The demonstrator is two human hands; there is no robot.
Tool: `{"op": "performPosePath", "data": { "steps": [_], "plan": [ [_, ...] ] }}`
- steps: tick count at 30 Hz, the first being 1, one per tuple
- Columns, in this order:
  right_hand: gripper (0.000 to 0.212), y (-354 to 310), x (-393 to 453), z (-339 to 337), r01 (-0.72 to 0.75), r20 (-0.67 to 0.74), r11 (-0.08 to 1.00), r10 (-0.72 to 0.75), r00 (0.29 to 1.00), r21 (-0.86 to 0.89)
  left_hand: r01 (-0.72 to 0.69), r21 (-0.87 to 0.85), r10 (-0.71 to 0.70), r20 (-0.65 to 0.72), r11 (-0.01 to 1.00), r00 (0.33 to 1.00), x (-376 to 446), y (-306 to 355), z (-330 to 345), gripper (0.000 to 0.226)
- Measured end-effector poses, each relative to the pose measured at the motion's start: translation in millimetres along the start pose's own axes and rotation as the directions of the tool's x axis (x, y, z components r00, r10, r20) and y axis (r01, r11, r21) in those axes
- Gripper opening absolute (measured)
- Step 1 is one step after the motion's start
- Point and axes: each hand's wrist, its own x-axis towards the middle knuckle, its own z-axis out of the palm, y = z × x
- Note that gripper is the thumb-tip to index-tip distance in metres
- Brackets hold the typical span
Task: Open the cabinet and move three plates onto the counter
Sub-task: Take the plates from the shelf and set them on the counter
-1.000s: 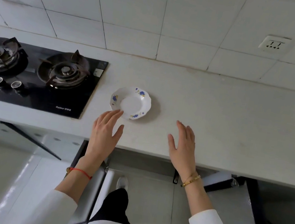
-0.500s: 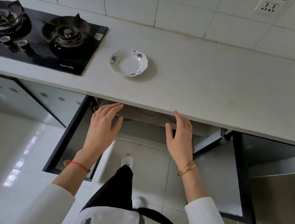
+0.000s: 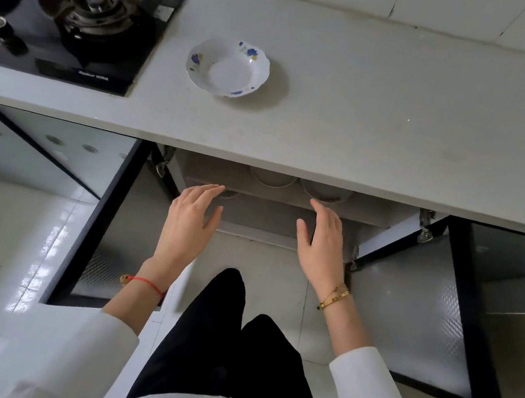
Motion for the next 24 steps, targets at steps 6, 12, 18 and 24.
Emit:
{"op": "performPosePath", "data": {
  "steps": [6,12,18,24],
  "plan": [
    [0.044,66,43,85,-0.005,0.027,1.0,0.005,1.0,-0.002,0.0,-0.014,0.0,-0.021,1.0,1.0,36,-57,90,0.037],
    [0.045,139,94,167,0.042,0.007,0.999,-0.042,0.999,-0.028,-0.021,0.012,0.021,-0.048,1.0,0.999,77,-117,184,0.037],
    [0.044,201,140,232,0.105,-0.047,0.994,-0.107,0.993,-0.034,-0.092,-0.033,0.086,-0.146,0.995,0.986,112,-176,263,0.035],
    [0.044,239,176,293,0.09,-0.136,0.995,-0.085,0.987,0.03,-0.182,-0.029,0.172,-0.211,0.983,0.962,137,-225,326,0.036]
  ]
}}
